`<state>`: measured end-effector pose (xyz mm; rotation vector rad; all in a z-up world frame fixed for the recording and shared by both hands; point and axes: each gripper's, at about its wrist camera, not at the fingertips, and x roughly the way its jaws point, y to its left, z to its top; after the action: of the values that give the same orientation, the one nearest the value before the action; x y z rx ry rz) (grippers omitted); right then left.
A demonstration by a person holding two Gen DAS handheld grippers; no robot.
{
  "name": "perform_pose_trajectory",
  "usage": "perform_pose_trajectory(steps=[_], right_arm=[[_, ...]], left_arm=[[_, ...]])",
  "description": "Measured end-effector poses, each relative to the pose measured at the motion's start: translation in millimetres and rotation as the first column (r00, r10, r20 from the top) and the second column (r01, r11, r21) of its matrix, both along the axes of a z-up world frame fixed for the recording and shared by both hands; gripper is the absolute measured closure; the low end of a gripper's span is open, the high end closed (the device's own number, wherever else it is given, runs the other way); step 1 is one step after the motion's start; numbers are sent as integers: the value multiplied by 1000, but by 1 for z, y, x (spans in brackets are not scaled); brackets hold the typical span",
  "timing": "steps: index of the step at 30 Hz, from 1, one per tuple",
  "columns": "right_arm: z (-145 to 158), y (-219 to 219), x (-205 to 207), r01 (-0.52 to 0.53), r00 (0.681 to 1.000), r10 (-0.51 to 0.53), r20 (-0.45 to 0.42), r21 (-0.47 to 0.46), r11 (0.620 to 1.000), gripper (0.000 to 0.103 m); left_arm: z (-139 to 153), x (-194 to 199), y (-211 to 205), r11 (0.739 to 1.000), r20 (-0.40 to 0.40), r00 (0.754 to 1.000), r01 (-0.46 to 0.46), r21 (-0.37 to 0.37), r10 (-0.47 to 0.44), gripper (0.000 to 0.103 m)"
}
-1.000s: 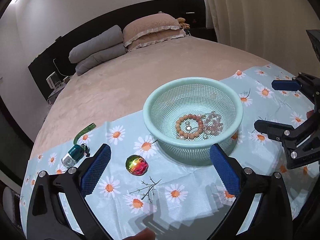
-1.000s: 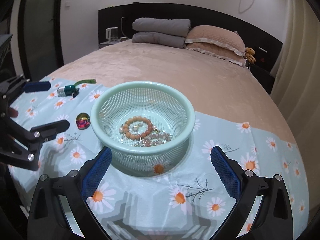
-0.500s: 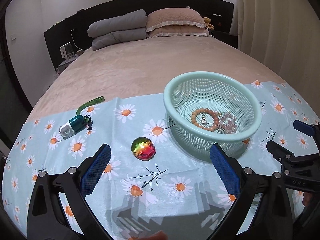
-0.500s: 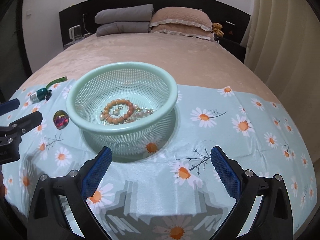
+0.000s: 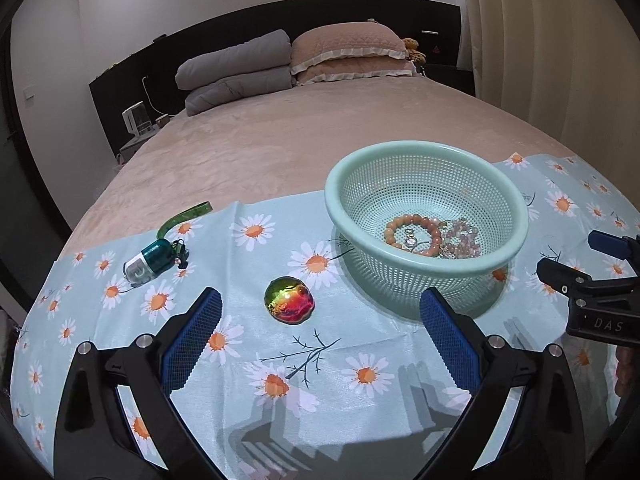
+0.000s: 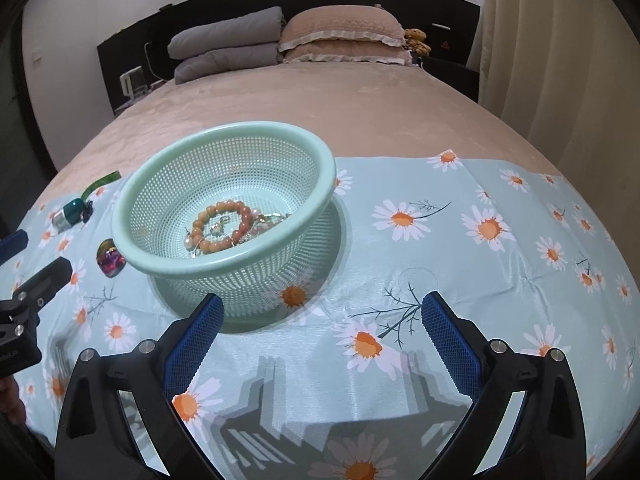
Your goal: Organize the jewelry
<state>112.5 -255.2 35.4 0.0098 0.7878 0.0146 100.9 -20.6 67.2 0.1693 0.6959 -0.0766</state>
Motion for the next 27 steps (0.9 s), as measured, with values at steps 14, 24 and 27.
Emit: perform_pose_trajectory(steps=[14,24,27], right_arm=[[1,16,-4,-33,999,37,34,-115,993,8],[-1,18,-5,-56,998,59,24,-121,991,8],[-1,19,-6,-48,998,53,28,-149,988,8]], left_arm=[[-9,1,-3,999,-10,1000,4,36,-4,6],[-17,5,5,999,-52,998,-40,21,41,6],[-18,7,10,999,-79,996,-49,-19,47,6]])
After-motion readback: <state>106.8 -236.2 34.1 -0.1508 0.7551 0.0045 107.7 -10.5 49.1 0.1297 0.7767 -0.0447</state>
